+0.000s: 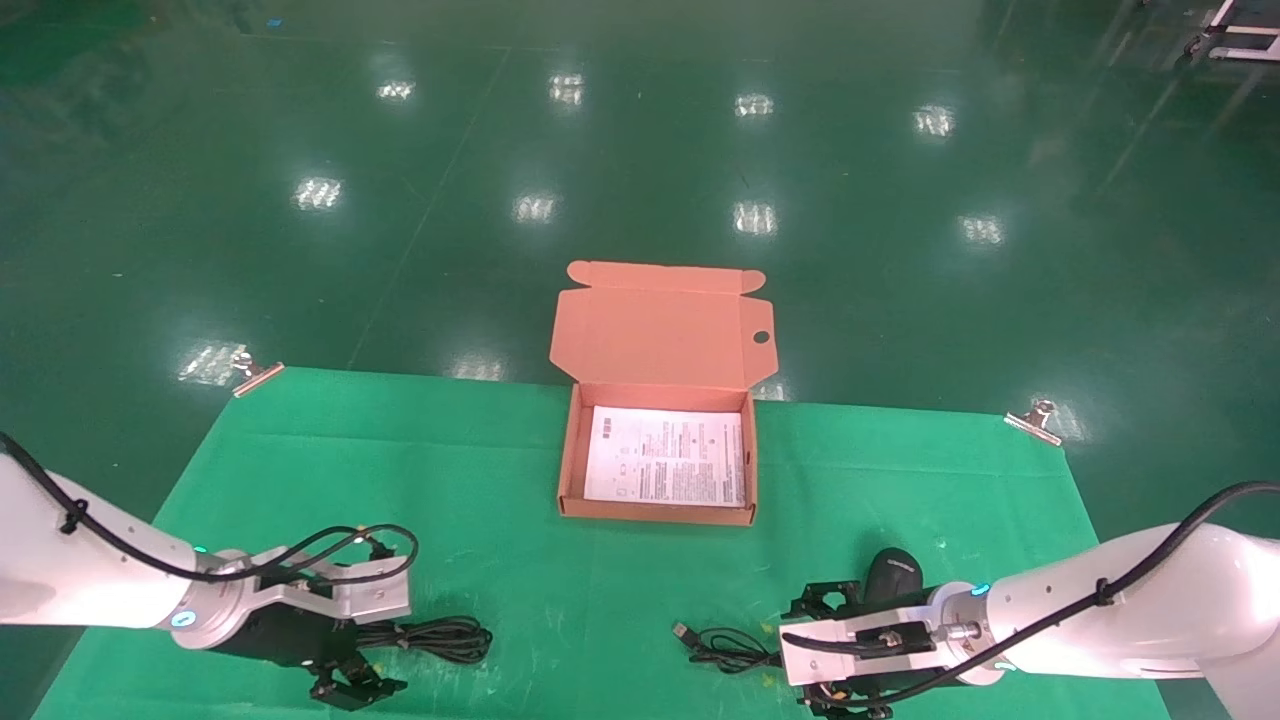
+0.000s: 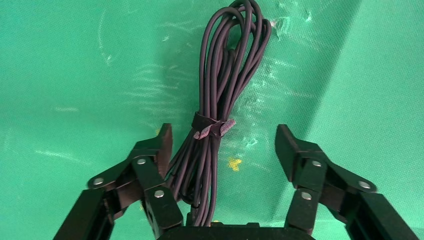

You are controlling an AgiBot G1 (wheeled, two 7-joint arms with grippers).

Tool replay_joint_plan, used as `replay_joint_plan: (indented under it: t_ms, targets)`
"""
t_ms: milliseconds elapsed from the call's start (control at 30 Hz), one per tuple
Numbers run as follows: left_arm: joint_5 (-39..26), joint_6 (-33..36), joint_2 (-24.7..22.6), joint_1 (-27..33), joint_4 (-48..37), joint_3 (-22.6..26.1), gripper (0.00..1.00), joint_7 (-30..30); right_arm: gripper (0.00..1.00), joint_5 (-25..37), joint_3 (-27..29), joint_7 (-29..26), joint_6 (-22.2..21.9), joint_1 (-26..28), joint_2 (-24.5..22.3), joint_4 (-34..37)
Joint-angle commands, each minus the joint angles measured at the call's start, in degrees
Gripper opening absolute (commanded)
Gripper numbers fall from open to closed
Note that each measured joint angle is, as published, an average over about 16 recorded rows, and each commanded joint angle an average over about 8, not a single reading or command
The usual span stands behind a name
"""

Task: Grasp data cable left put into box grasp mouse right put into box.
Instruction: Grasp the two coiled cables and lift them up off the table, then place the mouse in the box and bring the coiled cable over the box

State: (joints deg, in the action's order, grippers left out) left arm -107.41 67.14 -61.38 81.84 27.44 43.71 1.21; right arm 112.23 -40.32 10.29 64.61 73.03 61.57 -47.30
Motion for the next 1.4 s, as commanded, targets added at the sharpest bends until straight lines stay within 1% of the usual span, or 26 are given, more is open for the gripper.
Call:
replay_joint_plan:
  t_ms: [33,1200,1400]
  targets:
    - [-0.04,0.01,0.01,-0.02,0.14,0.03,0.00,-0.03,0.00,-0.05,0.04,-0.06,0.04,-0.01,-0.04,-0.06]
    - [-0.21,-0.03,0.08,0.02,0.68,0.10,0.00,-0.06,0.00,-0.20,0.15,-0.20,0.18,-0.07,-0.16,-0.26]
    - [0.33,-0.42,1.08,0.96,3.07,-0.51,0.00,0.68,0.00,-0.86,0.78,-0.50,1.18,1.10,-1.44,-1.75]
